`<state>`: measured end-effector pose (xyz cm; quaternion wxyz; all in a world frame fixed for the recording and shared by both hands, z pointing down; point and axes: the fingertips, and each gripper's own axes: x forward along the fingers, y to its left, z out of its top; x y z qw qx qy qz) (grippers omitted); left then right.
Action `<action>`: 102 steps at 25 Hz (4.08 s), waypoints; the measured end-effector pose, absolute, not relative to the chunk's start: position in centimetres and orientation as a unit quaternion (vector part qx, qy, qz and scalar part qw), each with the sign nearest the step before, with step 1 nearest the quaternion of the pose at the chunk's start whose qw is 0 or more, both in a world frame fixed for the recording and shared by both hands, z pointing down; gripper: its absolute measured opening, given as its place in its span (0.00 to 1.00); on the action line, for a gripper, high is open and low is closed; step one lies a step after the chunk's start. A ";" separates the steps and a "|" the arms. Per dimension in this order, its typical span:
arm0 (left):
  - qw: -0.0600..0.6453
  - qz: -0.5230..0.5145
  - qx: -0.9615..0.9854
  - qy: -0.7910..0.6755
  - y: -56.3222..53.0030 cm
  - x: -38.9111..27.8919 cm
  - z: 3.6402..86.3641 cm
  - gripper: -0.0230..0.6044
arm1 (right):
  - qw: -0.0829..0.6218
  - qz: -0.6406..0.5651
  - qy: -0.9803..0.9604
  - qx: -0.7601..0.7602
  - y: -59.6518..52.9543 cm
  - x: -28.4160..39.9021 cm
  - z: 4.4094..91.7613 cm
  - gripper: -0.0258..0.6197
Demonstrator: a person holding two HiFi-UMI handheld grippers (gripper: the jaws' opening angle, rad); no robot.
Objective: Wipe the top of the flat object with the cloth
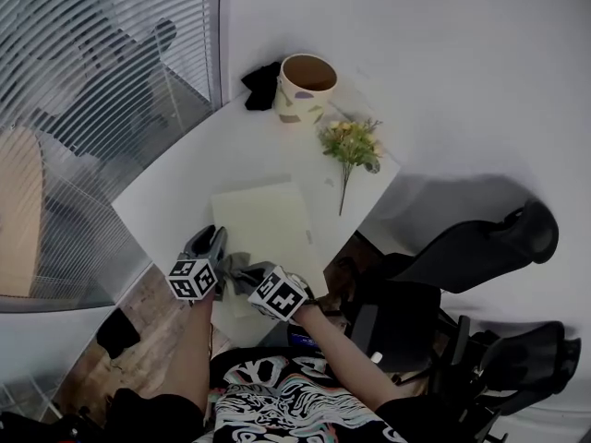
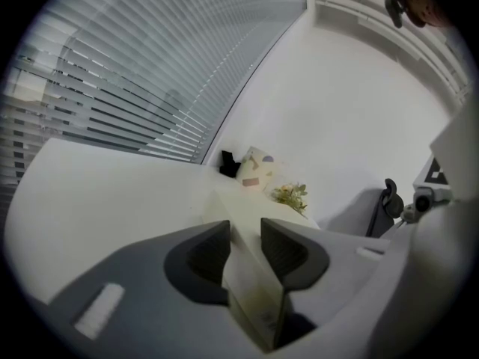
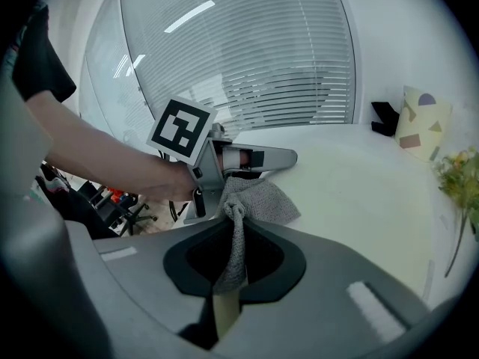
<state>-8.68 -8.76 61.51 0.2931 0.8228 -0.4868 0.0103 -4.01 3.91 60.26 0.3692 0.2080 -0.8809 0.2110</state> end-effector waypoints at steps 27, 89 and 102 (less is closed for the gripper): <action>0.271 0.014 0.824 -0.497 -8.7 -8.7 61.4 0.33 | 0.387 0.215 -0.890 0.113 9.2 -4.6 60.9 0.07; 0.248 0.008 0.827 -0.505 -8.2 -8.8 61.1 0.33 | 0.391 0.262 -0.874 0.120 6.5 0.8 60.1 0.07; 0.243 0.009 0.826 -0.509 -8.5 -8.9 61.1 0.33 | 0.388 0.264 -0.871 0.149 5.5 3.4 60.1 0.07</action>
